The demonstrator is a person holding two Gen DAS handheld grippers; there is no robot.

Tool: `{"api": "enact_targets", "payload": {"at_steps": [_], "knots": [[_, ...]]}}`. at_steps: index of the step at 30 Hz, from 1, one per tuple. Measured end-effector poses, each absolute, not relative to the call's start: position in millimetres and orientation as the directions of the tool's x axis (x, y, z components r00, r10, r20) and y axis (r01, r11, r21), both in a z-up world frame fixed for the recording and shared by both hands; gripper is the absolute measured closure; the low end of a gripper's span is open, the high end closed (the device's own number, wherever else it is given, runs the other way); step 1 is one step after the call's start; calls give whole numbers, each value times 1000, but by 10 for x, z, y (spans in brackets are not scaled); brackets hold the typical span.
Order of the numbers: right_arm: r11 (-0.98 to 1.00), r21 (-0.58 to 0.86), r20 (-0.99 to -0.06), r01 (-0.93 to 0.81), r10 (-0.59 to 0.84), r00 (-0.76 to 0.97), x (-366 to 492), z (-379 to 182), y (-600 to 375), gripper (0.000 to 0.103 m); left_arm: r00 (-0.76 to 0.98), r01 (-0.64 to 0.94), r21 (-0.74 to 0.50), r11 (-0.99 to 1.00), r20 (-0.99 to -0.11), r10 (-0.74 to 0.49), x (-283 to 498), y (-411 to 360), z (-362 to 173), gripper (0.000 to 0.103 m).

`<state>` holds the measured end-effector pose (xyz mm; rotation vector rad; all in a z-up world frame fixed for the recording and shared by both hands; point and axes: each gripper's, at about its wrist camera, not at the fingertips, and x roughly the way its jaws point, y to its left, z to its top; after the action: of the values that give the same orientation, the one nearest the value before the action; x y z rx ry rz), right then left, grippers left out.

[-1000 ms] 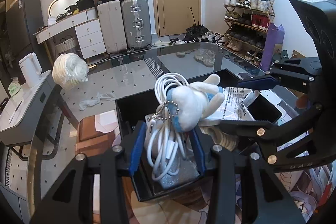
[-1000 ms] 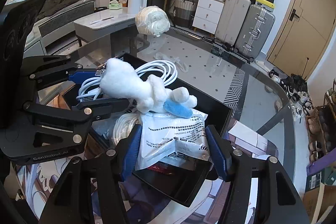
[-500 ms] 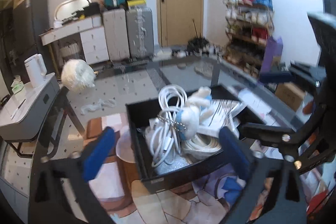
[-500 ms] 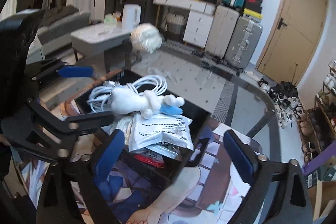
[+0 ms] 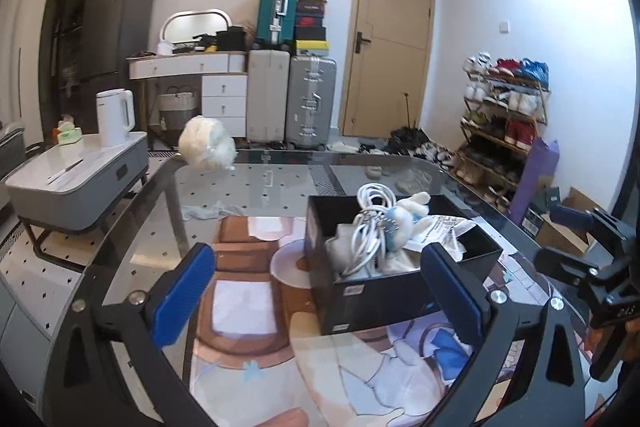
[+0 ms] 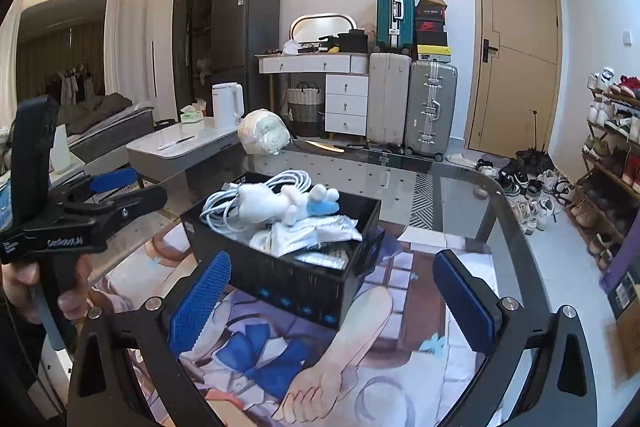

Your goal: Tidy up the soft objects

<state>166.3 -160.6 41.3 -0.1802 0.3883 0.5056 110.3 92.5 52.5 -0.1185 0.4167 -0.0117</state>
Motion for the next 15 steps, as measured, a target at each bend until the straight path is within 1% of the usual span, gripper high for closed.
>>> {"api": "enact_targets", "payload": {"at_steps": [3, 10, 12, 15], "knots": [[864, -62, -381, -500, 442, 812, 1596, 351, -1651, 1, 916, -43, -83, 996, -402, 6, 1089, 933, 452, 0], [880, -54, -341, -472, 429, 837, 1591, 247, -1743, 1, 925, -34, -57, 998, -381, 10, 1105, 816, 436, 0], [882, -57, -342, -467, 422, 839, 1604, 217, -1746, 1, 922, -33, -33, 999, -386, 18, 1101, 765, 432, 0], [883, -54, -332, -466, 425, 842, 1595, 228, -1767, 1, 927, -25, -31, 999, -375, 12, 1077, 765, 439, 0]]}}
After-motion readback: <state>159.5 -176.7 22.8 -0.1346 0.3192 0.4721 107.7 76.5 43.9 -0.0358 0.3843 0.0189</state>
